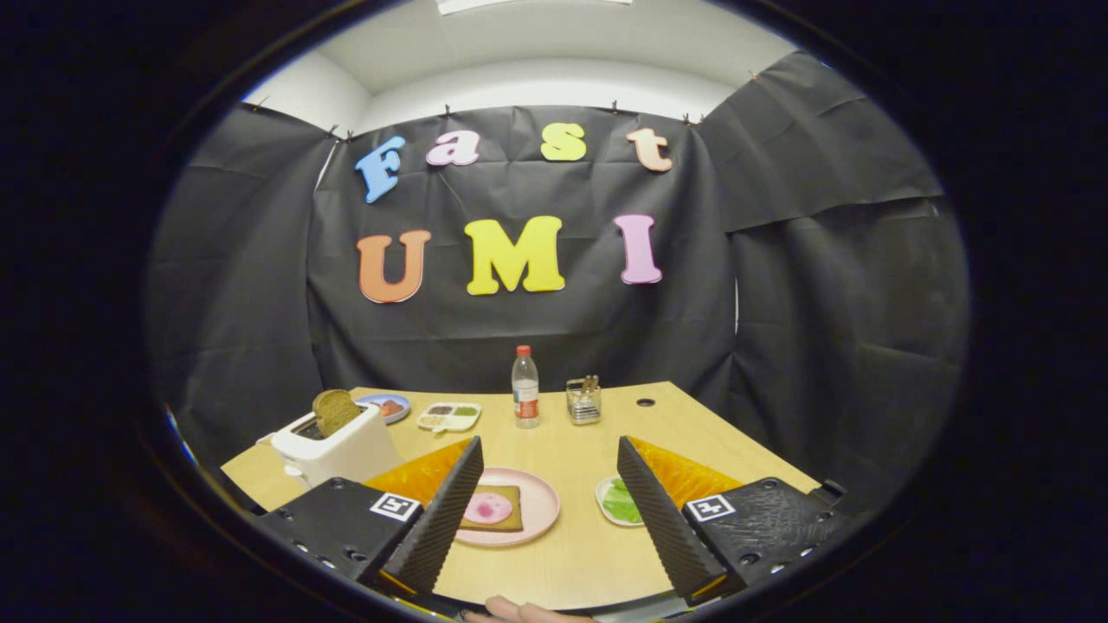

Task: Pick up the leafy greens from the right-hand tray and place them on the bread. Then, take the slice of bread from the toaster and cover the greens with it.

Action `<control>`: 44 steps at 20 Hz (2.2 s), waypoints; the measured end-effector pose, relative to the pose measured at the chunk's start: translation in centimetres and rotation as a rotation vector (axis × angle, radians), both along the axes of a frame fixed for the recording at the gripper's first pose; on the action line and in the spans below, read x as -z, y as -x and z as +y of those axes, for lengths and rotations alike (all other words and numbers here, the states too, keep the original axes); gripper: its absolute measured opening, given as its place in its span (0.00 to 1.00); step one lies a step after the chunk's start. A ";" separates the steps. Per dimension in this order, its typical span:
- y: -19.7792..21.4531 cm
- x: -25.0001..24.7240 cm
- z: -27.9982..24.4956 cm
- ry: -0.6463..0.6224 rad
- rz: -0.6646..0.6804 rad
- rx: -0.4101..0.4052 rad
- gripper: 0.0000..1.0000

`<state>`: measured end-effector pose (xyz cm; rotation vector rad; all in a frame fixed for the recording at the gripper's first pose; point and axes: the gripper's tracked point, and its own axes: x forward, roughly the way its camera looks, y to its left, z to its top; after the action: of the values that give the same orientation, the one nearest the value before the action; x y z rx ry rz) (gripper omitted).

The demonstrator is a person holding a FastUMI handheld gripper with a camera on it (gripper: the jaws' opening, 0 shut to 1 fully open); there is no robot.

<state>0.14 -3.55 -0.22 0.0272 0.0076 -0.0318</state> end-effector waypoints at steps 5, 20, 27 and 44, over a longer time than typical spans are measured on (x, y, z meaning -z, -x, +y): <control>-0.4 0.1 -2.6 -0.024 0.005 0.038 0.96; -10.6 7.2 -14.4 -0.064 0.209 0.208 0.95; -16.7 14.5 -18.6 -0.076 0.420 0.231 0.96; -20.3 19.1 -20.1 -0.004 0.578 0.261 0.92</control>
<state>20.41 -23.65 -19.35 0.0224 0.5823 -0.3001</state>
